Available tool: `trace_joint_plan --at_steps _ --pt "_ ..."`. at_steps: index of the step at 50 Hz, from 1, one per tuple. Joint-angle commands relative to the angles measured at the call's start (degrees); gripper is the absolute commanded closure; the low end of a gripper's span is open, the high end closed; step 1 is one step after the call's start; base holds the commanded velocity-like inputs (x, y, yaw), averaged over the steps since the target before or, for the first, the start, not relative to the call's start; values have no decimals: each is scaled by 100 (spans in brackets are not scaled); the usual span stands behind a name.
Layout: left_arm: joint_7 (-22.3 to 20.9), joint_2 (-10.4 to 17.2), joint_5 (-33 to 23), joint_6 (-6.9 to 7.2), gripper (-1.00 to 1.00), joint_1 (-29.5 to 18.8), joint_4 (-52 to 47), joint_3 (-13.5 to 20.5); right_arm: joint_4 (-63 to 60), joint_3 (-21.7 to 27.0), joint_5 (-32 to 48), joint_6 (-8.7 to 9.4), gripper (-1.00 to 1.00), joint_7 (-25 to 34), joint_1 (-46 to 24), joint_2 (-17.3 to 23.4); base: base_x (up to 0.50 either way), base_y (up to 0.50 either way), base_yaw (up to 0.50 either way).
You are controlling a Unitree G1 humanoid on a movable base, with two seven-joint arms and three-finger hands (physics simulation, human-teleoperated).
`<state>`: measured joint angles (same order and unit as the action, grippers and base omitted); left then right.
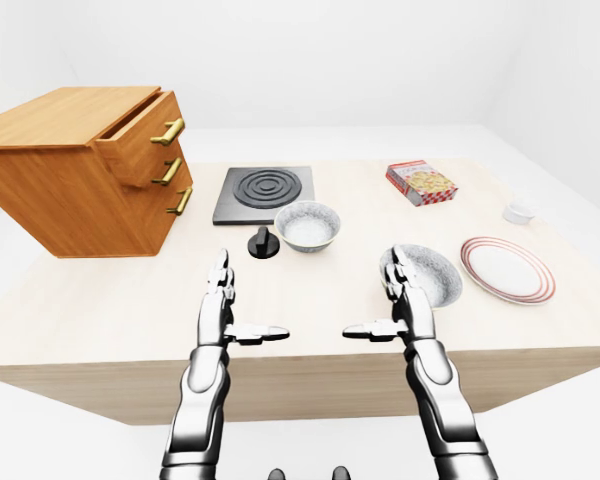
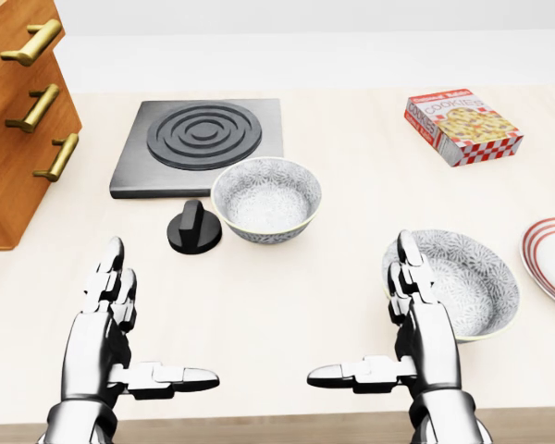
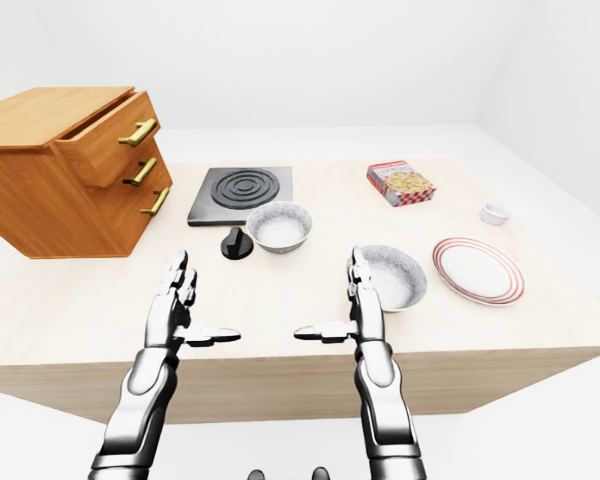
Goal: Pick the akita bowl from table center and place it on the plate.
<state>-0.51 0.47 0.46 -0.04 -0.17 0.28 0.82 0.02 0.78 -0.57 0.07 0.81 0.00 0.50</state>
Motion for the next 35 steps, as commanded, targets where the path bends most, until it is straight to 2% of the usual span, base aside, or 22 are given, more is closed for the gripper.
trace_joint_plan --at_steps 1,4,5,7,8,9,11,12,18,24,30,35 --pt "-58 72 28 51 -100 -61 70 139 -163 121 -97 107 -100 186 89 65 0 0 0" --pt "-108 80 5 82 -100 -51 56 124 -203 98 -83 204 -100 173 33 41 0 0 0" --pt "-130 73 54 140 -100 -53 49 143 -318 75 -105 322 -100 169 30 20 0 0 0" --pt "-138 82 38 163 -100 -65 17 142 -538 44 -131 482 -100 180 70 12 0 0 0" --pt "-134 86 26 189 -100 -87 3 146 -618 31 -109 493 -100 191 89 24 0 0 0" --pt "-123 105 25 332 -100 -187 -50 165 -876 57 -126 493 -100 232 155 61 0 0 0" --pt "-103 129 3 489 -100 -315 -143 189 -921 95 -103 493 -100 223 28 70 0 0 0" --pt "-90 149 0 504 -100 -431 -204 211 -1037 139 -97 493 -100 228 11 101 0 0 0" --pt "-14 276 3 504 -100 -1133 -391 313 -1479 318 -196 493 -100 232 -721 220 0 0 0" --pt "32 403 39 504 -100 -1825 -149 397 -1035 414 -136 493 -100 20 -1794 422 0 0 0" --pt "87 379 52 504 -100 -1987 -99 319 -928 334 -194 493 -100 -15 -1941 379 0 -3 0" --pt "89 336 62 504 -100 -1910 -85 292 -895 363 -263 493 -100 -6 -1918 381 -17 -48 0"
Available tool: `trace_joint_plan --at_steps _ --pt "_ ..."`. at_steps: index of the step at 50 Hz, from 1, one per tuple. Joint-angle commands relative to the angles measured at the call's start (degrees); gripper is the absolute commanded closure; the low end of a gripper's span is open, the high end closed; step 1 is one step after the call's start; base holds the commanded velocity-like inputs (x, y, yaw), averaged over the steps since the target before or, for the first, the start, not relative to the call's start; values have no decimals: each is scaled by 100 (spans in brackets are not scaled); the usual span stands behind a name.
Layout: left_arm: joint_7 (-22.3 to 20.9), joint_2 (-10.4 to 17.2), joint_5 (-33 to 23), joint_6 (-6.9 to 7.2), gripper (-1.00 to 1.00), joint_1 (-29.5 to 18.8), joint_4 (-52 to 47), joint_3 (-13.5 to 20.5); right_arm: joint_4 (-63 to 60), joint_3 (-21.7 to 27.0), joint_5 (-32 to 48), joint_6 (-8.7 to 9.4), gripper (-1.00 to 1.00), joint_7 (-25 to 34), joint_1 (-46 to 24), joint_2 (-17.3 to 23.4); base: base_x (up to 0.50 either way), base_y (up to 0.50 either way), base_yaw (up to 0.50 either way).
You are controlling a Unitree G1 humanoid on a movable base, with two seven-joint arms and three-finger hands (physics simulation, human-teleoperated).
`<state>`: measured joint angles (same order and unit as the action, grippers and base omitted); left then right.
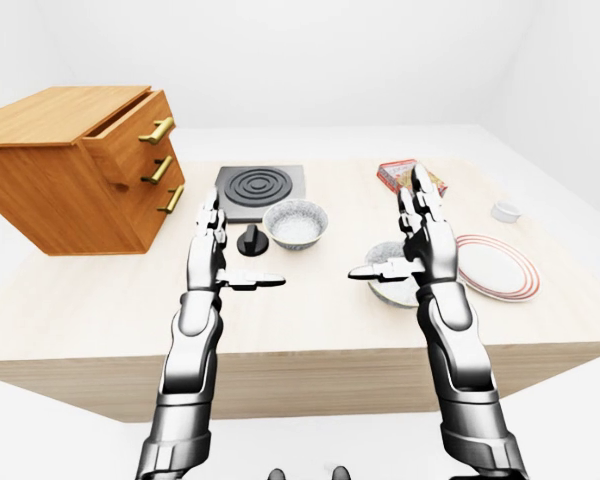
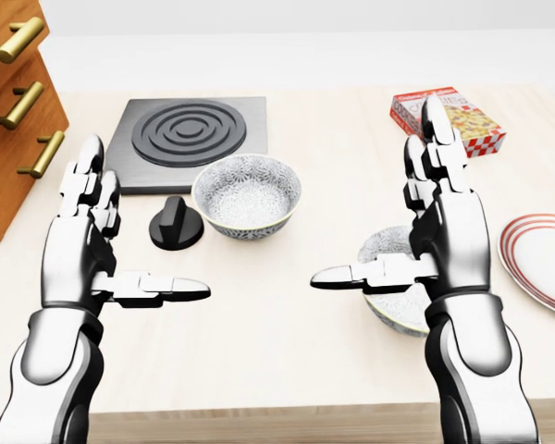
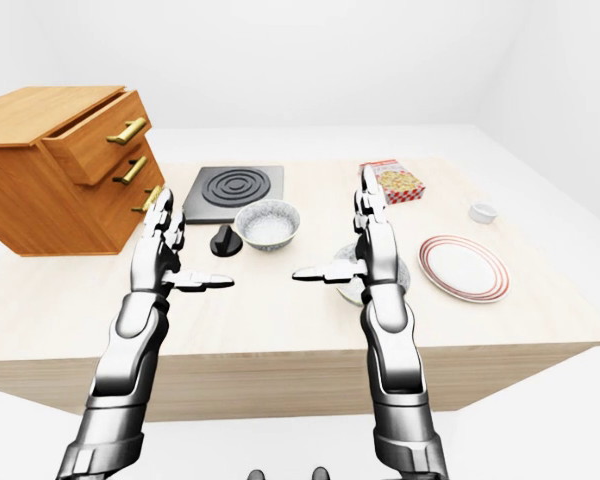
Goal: Pick the akita bowl from table center and place it on the plate.
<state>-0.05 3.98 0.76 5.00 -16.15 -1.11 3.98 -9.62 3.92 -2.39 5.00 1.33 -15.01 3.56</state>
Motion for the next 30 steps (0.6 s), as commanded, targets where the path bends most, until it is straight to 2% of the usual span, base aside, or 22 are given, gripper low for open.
trace_joint_plan --at_steps 1,8,19,30 --pt "44 -16 32 0 -100 -312 57 -26 39 50 -89 0 -100 -55 -392 78 -18 -50 0" --pt "41 0 52 0 -100 -345 10 -15 12 33 -112 0 -100 -39 -353 81 -16 -50 0" --pt "32 -3 52 0 -100 -312 -36 -23 -135 58 -159 0 -100 69 -259 83 1 -50 0" --pt "16 6 49 0 -100 -311 10 -7 -127 33 -266 0 -100 122 -246 61 33 -46 0"
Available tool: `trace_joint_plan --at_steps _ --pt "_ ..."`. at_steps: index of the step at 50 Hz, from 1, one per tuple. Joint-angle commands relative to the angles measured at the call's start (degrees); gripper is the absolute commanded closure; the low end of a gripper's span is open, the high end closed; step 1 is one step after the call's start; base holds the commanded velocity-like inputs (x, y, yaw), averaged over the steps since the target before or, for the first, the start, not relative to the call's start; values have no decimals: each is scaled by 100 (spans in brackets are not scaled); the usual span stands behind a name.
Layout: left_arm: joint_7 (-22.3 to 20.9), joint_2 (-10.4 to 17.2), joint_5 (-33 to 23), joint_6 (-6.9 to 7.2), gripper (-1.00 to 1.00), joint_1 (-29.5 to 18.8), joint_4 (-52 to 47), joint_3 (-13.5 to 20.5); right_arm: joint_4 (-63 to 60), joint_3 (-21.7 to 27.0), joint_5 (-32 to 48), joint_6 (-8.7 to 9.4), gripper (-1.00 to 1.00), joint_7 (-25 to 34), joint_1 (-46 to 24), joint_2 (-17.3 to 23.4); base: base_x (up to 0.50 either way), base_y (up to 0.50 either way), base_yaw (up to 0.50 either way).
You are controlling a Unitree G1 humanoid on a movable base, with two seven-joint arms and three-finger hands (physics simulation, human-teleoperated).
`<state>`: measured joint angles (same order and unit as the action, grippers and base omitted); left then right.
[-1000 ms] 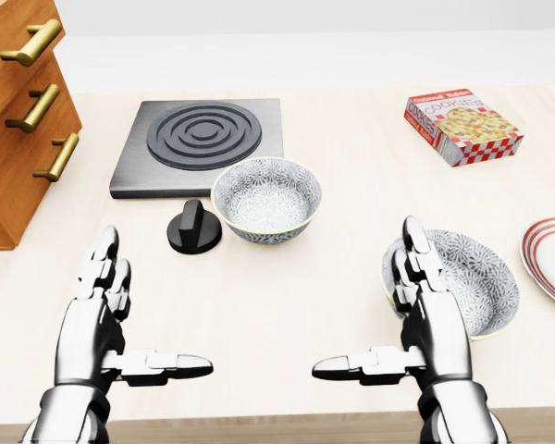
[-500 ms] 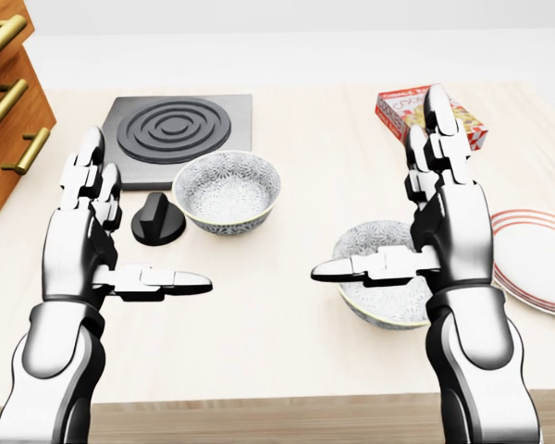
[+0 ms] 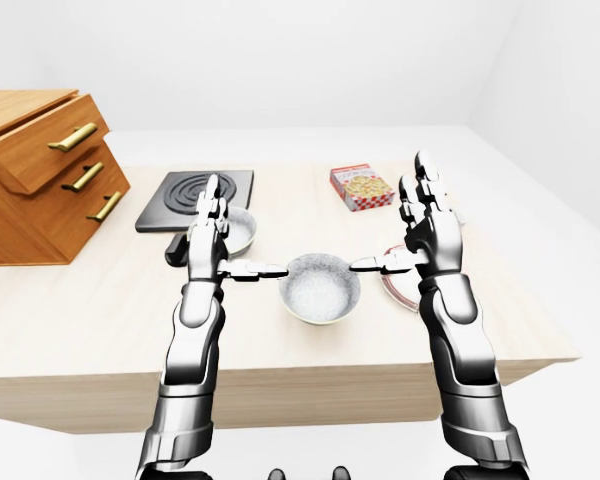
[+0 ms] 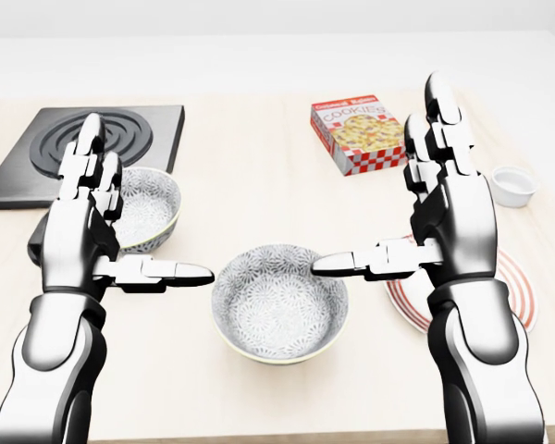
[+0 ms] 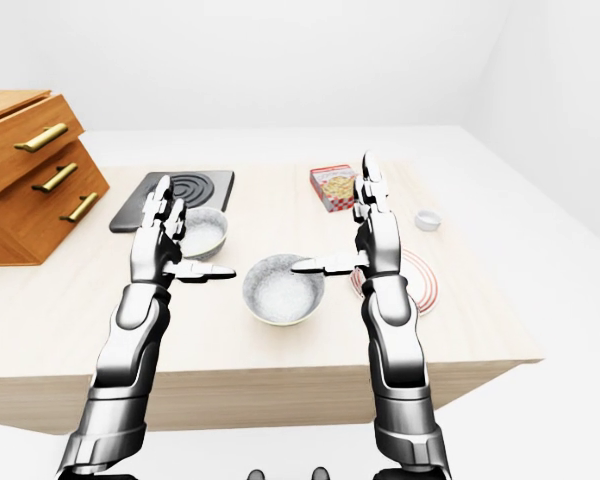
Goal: Pick the akita bowl from table center and place it on the plate.
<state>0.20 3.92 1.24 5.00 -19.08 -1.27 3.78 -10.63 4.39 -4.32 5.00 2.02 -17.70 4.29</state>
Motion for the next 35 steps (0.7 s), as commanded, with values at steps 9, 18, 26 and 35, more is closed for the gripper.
trace_joint_plan --at_steps 9,18,26,35 --pt "-17 24 2 0 -100 8 8 24 -5 -58 3 0 -100 101 89 -21 45 -37 0" --pt "-15 30 2 0 -100 -7 -56 27 -10 -52 68 0 -100 114 68 -15 19 -13 0" --pt "0 37 -9 0 -100 -37 -75 32 -52 -32 77 0 -100 138 66 -1 0 0 0" --pt "122 435 -1060 0 -100 -283 505 -14 -57 -34 91 0 -100 138 52 -5 0 0 0"
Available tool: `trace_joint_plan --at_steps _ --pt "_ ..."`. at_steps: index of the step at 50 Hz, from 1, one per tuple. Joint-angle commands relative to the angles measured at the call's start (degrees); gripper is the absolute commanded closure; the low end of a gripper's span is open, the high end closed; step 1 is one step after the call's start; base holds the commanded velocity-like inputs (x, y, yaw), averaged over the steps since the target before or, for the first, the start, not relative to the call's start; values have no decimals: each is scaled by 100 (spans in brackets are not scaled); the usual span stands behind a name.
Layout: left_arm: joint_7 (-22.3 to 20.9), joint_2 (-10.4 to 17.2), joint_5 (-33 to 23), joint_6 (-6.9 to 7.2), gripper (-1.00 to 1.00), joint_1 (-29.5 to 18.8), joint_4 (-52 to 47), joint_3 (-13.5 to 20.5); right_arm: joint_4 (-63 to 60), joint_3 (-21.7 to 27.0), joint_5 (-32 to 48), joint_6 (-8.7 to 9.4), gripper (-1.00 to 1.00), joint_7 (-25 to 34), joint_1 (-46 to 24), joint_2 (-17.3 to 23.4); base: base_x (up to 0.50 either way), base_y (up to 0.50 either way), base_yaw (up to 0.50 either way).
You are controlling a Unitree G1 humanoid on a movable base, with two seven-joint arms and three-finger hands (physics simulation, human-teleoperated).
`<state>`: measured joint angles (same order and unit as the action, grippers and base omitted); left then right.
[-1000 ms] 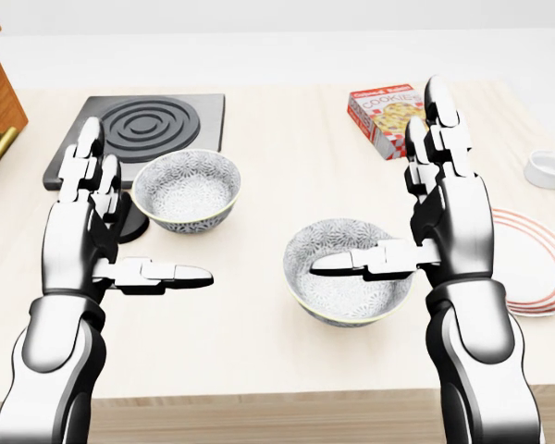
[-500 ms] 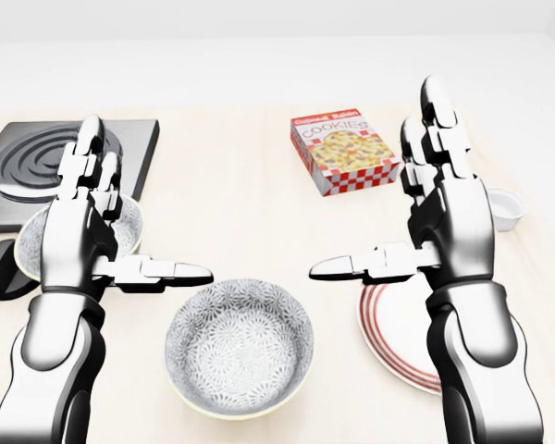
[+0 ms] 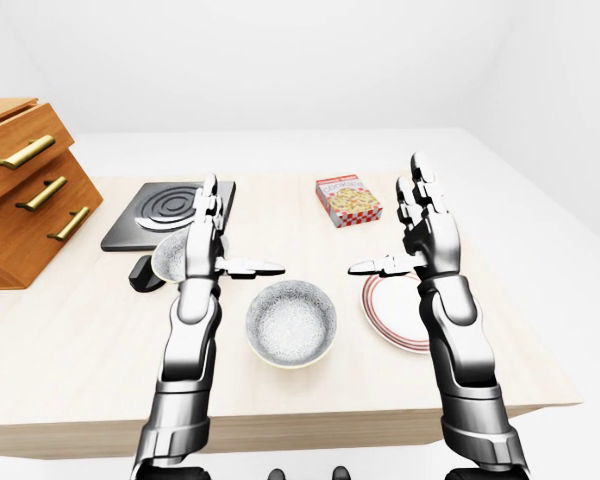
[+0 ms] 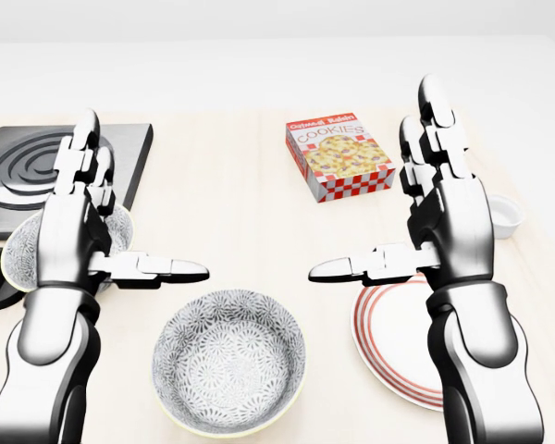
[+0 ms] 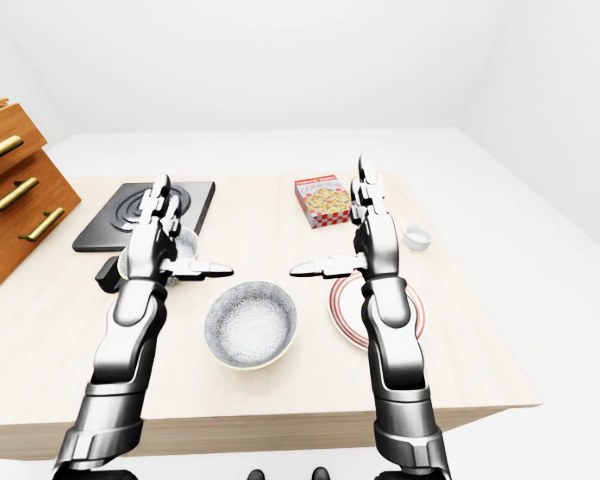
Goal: Pick the akita bowl from table center and place it on the plate.
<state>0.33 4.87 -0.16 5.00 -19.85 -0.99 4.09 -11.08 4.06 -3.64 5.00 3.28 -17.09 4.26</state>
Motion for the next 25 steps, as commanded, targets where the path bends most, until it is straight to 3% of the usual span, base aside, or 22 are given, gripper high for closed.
trace_joint_plan --at_steps 1,5,9,16,18,25 --pt "98 382 -1151 0 -100 -244 562 -43 -14 1 22 0 -100 13 -4 -2 0 0 0" --pt "257 692 -2355 0 -100 -516 1228 -84 -4 -10 35 0 -100 24 32 -8 0 0 0" --pt "344 771 -3145 -9 -100 -640 1795 -41 15 -18 48 0 -100 31 31 -17 0 0 0" --pt "733 944 -4161 -412 -100 -931 3034 -119 58 -27 60 0 -100 19 1 -28 0 0 0" --pt "960 1034 -4489 -589 -100 -1115 3540 -194 52 -25 57 0 -100 20 8 -28 0 0 0" --pt "1497 1196 -5065 -796 -100 -1575 4594 -269 78 -32 63 0 -100 18 14 -34 0 0 0"
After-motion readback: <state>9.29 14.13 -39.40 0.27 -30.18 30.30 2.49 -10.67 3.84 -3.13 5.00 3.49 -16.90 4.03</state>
